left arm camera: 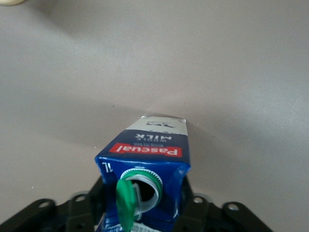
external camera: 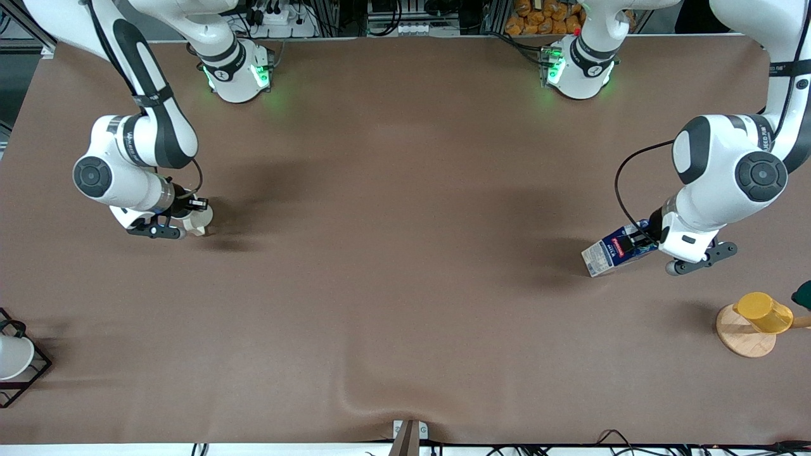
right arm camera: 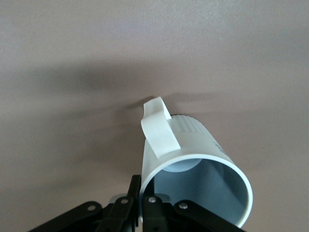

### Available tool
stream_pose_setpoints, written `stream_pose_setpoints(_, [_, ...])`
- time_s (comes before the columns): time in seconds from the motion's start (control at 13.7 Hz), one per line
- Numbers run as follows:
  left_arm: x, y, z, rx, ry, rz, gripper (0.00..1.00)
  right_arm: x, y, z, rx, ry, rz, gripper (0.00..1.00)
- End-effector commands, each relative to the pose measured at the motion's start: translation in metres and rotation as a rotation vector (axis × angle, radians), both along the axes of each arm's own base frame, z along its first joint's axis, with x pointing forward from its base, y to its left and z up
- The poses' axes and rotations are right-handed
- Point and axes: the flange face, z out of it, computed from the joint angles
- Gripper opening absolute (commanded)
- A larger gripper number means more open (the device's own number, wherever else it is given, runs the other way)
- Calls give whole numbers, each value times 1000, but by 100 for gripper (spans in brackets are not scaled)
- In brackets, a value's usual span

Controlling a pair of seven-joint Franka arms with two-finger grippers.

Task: Place milk next to cup
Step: 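Grasp the milk carton with the left gripper while the right gripper grasps the mug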

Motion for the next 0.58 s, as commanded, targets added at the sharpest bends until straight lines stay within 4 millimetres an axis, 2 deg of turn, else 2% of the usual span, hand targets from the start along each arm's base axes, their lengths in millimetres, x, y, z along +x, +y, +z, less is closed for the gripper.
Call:
stream_pose_setpoints(0.0, [-2, 1, 3, 3, 13, -19, 33, 14, 19, 53, 26, 34, 16, 0])
stream_pose_setpoints(0.07, [-2, 1, 2, 2, 15, -23, 25, 19, 33, 72, 42, 44, 32, 0])
stream_pose_setpoints(0.15, [-1, 1, 7, 2, 6, -28, 21, 24, 54, 92, 77, 25, 42, 0])
stream_pose_setpoints(0.22, [0, 0, 13, 1, -3, -34, 20, 28, 87, 106, 115, 15, 70, 0])
stream_pose_setpoints(0.37, [-1, -4, 26, 2, -20, -47, 16, 39, 133, 124, 159, -24, 83, 0])
stream_pose_setpoints(0.51, [2, -14, 44, 1, -13, -65, 9, 47, 199, 139, 183, -53, 106, 0])
